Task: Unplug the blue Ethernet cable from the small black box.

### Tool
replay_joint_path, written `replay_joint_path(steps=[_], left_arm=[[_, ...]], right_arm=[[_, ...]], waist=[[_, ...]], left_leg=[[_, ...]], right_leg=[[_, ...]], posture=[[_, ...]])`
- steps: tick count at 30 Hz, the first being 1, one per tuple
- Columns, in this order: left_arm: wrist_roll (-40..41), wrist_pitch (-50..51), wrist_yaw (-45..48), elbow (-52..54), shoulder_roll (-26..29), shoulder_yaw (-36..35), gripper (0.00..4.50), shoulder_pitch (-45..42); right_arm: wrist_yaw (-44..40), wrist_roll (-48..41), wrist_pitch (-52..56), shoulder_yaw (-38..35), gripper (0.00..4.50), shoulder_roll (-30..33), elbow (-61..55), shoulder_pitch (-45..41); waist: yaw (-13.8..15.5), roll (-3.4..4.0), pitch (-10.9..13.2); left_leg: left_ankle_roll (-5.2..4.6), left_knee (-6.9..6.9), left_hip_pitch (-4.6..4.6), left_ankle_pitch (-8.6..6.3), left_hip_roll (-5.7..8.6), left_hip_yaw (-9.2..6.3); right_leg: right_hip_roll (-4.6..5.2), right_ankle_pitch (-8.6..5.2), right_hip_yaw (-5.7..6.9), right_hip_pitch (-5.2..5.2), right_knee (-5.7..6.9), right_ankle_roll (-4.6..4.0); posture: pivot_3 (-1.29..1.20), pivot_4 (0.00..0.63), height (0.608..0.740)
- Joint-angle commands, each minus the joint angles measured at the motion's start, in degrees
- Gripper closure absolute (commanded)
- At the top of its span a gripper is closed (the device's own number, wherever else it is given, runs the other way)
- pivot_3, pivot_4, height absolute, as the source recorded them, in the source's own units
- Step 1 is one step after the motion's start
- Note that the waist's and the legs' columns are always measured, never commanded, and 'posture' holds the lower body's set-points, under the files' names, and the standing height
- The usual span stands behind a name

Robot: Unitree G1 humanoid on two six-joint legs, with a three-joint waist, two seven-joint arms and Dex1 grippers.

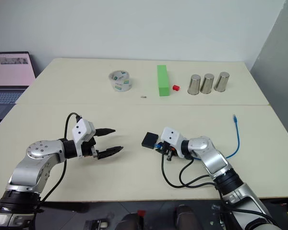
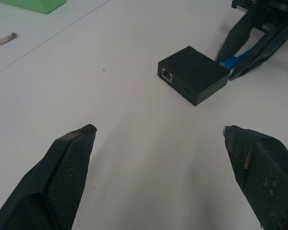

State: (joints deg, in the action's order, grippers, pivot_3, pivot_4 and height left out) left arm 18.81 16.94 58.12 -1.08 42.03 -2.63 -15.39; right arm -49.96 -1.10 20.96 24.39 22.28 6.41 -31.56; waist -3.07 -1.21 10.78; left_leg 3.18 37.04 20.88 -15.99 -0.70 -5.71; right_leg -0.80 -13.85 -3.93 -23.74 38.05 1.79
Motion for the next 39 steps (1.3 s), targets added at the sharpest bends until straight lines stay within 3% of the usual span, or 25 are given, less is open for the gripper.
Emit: replay_joint_path(steps=[1,6,14,25,28,39], left_arm=[[1.01,0.55,0.53,0.54,-0.43,-0.31,0.00,-1.03],[9.25,10.81,1.23,1.34,-3.30,-2.27,0.00,-1.22],[22.70,27.80,0.62,0.79,-7.21,-5.12,0.00,-5.62],[25.89,32.98,0.04,-1.81,-11.11,-5.11,0.00,-10.92],[25.95,33.62,0.87,-1.80,-10.67,-4.90,0.47,-10.63],[24.76,33.06,2.36,-1.69,-10.16,-3.43,2.81,-9.98]], right_arm=[[0.57,3.43,-3.28,0.21,4.35,1.80,-0.29,-1.07],[2.98,7.34,-12.91,-0.72,4.36,3.78,-3.74,-1.68],[10.72,21.27,-40.32,2.10,4.36,9.43,-1.97,-5.49],[9.55,23.17,-47.16,2.75,4.36,7.94,-1.25,-6.89],[9.52,22.83,-46.89,2.18,4.36,7.54,-1.04,-7.17],[10.43,22.90,-46.51,0.90,4.36,5.68,-1.24,-7.45]], waist=[[0.03,0.00,0.00],[0.13,-0.01,0.00],[-0.17,0.00,0.00],[-0.15,-0.02,-0.01],[-0.15,-0.02,-0.01],[-0.10,-0.02,-0.01]], left_leg=[[0.00,0.00,0.00,0.00,0.00,0.00],[0.00,0.01,0.02,0.00,0.03,0.01],[0.00,-0.02,0.04,0.00,0.01,0.02],[0.03,0.00,0.02,0.02,0.02,-0.01],[0.04,0.00,0.01,0.02,0.02,-0.01],[0.06,0.00,0.02,0.03,0.02,-0.01]], right_leg=[[0.00,0.00,0.00,0.00,0.00,0.00],[0.01,0.00,0.00,0.00,-0.02,0.01],[0.00,0.00,-0.01,-0.05,-0.01,0.01],[0.01,0.17,-0.02,-0.01,-0.01,-0.28],[0.01,0.17,-0.03,-0.01,0.00,-0.29],[0.01,0.17,-0.03,0.00,-0.01,-0.29]], posture=[[0.00,0.150,0.740],[0.00,0.150,0.740],[0.00,0.150,0.740],[0.00,0.150,0.740],[0.00,0.150,0.740],[0.00,0.150,0.740]])
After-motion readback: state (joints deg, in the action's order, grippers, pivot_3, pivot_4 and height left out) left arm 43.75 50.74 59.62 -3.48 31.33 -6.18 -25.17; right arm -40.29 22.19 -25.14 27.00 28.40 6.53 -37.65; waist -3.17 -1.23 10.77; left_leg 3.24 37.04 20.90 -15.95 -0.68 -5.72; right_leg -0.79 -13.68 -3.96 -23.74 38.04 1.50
